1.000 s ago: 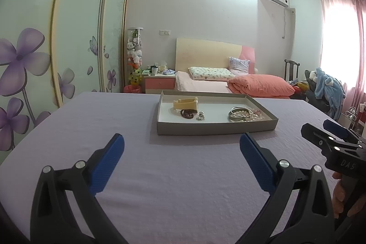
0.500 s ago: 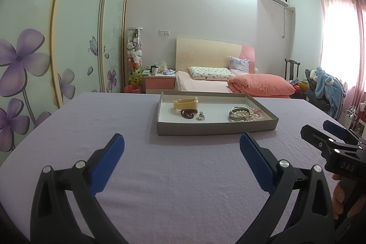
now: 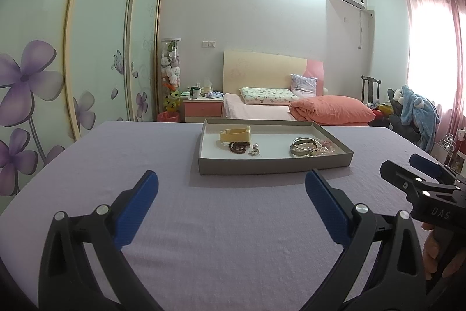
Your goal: Organize jewelry
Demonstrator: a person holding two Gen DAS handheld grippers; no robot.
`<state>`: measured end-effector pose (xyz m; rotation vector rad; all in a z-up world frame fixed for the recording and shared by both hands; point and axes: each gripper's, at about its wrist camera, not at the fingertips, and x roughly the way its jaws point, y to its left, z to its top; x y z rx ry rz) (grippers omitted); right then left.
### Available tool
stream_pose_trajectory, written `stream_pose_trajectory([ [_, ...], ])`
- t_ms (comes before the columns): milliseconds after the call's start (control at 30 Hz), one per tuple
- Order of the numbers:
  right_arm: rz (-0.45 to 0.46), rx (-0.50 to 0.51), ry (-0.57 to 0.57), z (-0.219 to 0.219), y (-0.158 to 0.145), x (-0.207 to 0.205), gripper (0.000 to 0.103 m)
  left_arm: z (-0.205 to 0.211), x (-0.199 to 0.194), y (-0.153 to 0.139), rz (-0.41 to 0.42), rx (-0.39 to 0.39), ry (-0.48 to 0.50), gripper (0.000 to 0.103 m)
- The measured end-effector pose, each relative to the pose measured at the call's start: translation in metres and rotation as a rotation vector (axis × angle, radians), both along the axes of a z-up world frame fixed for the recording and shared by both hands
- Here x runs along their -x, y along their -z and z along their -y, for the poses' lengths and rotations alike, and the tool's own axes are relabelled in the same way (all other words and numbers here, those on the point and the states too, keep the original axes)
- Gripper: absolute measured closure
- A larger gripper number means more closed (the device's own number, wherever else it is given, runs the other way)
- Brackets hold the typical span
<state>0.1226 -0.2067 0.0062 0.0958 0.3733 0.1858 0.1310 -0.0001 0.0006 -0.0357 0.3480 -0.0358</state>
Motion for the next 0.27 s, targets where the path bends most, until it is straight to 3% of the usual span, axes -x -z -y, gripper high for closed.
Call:
stream_pose_trajectory([
  [267, -0.001, 0.0, -0.001, 0.0001, -0.0006, -0.0007, 0.002, 0.0002, 0.0006, 0.0003, -0.002, 0.004, 0.005, 0.004],
])
